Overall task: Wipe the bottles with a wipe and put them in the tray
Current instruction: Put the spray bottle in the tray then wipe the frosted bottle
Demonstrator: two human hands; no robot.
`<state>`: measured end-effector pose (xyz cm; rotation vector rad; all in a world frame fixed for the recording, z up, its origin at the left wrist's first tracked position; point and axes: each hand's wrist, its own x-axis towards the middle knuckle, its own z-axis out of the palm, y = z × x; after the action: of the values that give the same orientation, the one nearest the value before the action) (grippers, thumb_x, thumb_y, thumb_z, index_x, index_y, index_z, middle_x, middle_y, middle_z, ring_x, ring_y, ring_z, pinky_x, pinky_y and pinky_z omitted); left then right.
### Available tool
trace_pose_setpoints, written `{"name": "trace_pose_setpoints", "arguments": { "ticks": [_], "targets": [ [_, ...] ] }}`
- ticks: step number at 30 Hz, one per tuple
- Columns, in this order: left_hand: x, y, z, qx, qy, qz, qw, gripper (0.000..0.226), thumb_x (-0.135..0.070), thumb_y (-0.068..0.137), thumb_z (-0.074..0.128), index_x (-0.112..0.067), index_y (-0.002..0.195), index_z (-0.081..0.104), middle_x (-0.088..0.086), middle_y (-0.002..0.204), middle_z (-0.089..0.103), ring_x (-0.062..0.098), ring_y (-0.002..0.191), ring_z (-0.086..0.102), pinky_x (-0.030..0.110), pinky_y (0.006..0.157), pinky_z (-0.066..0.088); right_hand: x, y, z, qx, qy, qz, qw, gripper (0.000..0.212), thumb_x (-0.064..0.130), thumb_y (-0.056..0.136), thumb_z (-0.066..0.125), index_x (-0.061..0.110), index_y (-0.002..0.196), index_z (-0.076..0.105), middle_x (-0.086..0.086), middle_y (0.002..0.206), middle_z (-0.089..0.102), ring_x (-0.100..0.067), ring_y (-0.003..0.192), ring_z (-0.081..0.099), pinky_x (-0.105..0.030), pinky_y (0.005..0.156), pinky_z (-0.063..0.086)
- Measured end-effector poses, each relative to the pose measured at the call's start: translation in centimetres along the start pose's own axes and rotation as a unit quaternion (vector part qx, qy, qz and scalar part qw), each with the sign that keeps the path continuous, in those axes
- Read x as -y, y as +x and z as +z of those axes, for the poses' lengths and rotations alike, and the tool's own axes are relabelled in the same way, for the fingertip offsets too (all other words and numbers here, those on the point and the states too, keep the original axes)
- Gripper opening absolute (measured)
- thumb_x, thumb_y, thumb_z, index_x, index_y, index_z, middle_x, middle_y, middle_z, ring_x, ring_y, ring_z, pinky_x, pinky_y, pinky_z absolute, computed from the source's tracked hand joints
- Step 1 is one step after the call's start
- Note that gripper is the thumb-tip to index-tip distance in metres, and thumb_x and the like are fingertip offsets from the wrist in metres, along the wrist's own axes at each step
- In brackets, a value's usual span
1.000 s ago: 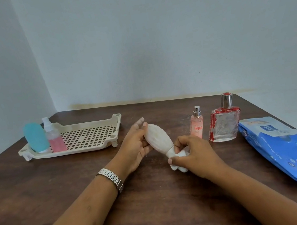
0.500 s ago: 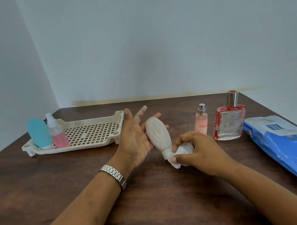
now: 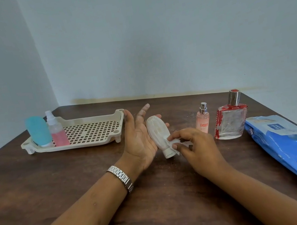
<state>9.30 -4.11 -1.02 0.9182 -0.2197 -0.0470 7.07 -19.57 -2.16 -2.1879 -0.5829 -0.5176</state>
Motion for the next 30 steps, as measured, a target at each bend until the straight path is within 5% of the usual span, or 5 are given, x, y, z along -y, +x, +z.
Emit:
{"name": "trace_pose_setpoints", "arguments": {
  "ticks": [13, 30],
  "targets": [
    [0.2, 0.3, -0.2, 0.008, 0.016, -0.004, 1.0, 0.087, -0.079, 0.076, 0.019, -0.019, 0.132, 0.05, 0.008, 0.115, 0.047, 0.026, 0.098, 0.055, 0.053, 0.098, 0.043, 0.5, 1.5, 1.0, -0.055, 0.0, -0.031, 0.998, 0.016, 0.009, 0.081, 0.07, 0.018, 0.093, 0.071, 0.015, 0.095, 0.059, 0.013, 0.087, 0.051, -0.003, 0.076, 0.043],
    [0.4, 0.8, -1.0, 0.005, 0.023, 0.016, 1.0, 0.089, -0.078, 0.071, 0.03, -0.012, 0.124, 0.053, 0.007, 0.099, 0.054, 0.025, 0.087, 0.059, 0.041, 0.081, 0.053, 0.2, 0.3, 0.1, 0.019, -0.023, -0.033, 0.999, 0.019, 0.008, 0.081, 0.069, 0.024, 0.091, 0.072, 0.018, 0.094, 0.061, 0.009, 0.088, 0.054, -0.002, 0.076, 0.041]
  ]
}}
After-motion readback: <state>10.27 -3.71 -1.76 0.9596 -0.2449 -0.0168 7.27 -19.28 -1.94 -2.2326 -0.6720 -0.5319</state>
